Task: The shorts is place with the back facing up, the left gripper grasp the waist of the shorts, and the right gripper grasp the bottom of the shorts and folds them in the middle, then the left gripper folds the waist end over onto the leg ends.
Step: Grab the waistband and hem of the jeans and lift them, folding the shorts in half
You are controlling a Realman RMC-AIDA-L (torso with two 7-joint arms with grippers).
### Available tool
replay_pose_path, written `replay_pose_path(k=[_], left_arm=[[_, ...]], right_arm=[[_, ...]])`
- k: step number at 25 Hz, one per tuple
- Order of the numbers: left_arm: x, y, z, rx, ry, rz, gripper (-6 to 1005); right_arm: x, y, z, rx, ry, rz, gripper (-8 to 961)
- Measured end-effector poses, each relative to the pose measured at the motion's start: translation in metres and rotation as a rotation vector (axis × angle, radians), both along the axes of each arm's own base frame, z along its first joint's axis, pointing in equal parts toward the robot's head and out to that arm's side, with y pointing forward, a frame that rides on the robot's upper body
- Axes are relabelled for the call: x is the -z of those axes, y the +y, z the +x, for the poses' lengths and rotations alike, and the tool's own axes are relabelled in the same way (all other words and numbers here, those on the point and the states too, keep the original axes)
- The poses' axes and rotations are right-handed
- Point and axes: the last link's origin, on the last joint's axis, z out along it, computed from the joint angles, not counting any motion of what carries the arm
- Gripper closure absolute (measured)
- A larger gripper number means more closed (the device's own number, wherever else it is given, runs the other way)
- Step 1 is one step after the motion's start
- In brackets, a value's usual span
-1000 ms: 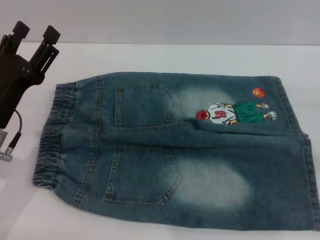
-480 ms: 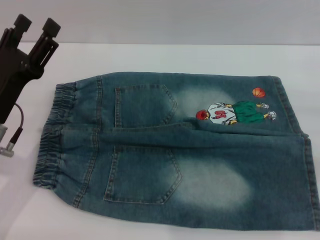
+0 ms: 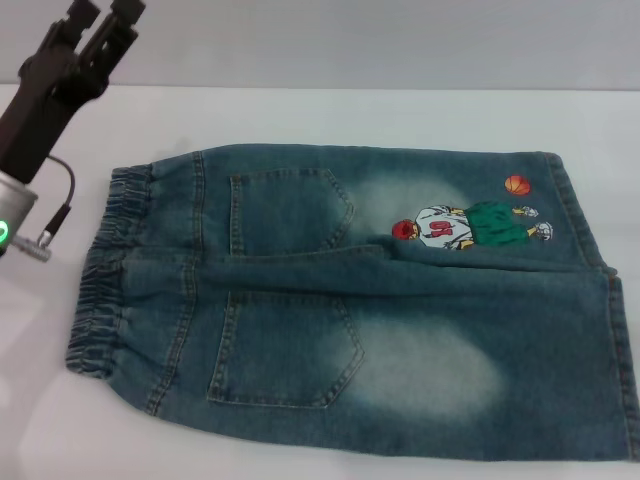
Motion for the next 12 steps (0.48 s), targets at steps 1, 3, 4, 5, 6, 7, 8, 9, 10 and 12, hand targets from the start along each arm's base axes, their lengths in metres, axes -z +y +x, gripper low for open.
replay_pose_path(k=[1,3,4,5,6,7,8,9,10,12], left_arm=[[-0.002,0.008,0.003,-0.001,-0.022,-0.04,173],[-0.007,0.017,0.009,0.021,-0.043,-0.099,173],[-0.008,0.018,0.01,0.027,-0.045,-0.109,173],[-0.01,0.021,0.014,0.043,-0.055,-0.137,174],[-0.013,0.024,0.018,0.062,-0.063,-0.168,174],[-0.015,0.026,0.021,0.078,-0.067,-0.189,174],[-0.019,0.029,0.027,0.106,-0.072,-0.232,174],[-0.022,0.031,0.032,0.131,-0.07,-0.27,174],[-0.026,0.033,0.036,0.15,-0.07,-0.3,174],[-0.033,0.035,0.045,0.189,-0.06,-0.398,175]], right_arm=[[0.0,0.0,0.0,0.002,0.001,-0.001,386],[0.0,0.0,0.001,0.003,0.002,-0.002,386],[0.0,0.0,0.001,0.005,0.003,-0.002,386],[0.001,-0.001,0.001,0.007,0.004,-0.003,386],[0.001,-0.001,0.002,0.009,0.004,-0.003,386],[0.001,-0.002,0.002,0.011,0.005,-0.004,386],[0.001,-0.002,0.003,0.013,0.005,-0.004,386],[0.001,-0.003,0.003,0.015,0.005,-0.005,386],[0.001,-0.003,0.004,0.015,0.005,-0.005,386],[0.001,-0.003,0.004,0.016,0.005,-0.006,387]])
